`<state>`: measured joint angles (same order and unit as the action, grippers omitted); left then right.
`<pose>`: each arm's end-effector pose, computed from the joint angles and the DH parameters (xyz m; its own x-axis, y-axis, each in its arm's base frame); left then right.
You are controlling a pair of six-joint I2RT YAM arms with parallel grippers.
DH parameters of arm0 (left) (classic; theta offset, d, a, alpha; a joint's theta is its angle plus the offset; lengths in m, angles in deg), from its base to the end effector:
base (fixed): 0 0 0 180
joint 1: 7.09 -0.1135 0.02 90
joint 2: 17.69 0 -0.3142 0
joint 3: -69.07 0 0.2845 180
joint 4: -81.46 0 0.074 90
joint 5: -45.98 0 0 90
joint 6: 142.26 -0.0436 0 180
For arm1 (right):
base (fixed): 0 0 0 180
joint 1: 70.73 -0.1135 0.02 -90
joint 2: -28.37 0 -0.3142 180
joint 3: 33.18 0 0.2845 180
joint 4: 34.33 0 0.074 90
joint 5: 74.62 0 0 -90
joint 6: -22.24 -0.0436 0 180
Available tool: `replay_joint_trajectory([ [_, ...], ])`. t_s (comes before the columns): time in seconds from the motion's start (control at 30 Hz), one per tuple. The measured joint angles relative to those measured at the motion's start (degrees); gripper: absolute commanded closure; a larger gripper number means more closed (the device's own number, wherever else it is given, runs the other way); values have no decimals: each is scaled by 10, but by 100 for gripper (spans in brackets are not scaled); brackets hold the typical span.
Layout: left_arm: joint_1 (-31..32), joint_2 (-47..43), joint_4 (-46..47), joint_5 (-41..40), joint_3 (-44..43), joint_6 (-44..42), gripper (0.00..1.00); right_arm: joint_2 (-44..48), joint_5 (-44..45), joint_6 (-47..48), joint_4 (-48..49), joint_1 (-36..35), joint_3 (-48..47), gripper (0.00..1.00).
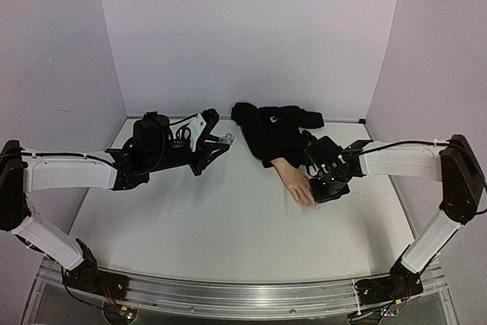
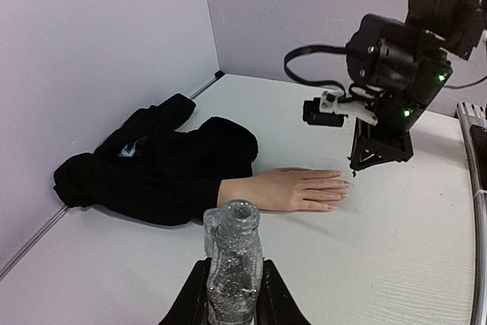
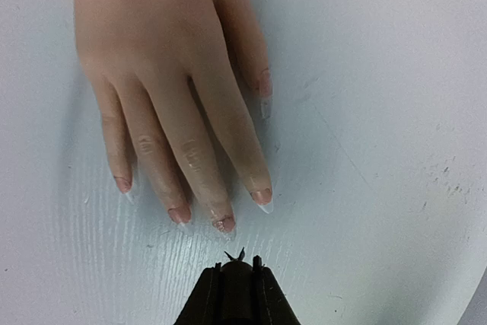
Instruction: Paint the nails
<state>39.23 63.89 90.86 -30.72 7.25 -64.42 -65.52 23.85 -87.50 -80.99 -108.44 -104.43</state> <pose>0.2388 -0.2646 0.3072 0.0598 0.2342 -0.9703 0.8670 0.4696 0.1668 0.2771 0.2061 0.2079 -0.8870 -0.2635 -0.3792 -0.2807 0.9597 -0.0103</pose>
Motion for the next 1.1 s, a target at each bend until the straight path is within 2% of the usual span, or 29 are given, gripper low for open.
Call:
replay_joint_trajectory([
  [0.17, 0, 0, 0, 0, 2, 0, 100, 39, 2, 0, 0, 0, -2, 100],
  [0.47, 0, 0, 0, 0, 3, 0, 100, -22, 2, 15, 7, 0, -13, 100],
  [1.1, 0, -2, 0, 0, 3, 0, 100, -47, 0, 19, 15, 0, -23, 100],
])
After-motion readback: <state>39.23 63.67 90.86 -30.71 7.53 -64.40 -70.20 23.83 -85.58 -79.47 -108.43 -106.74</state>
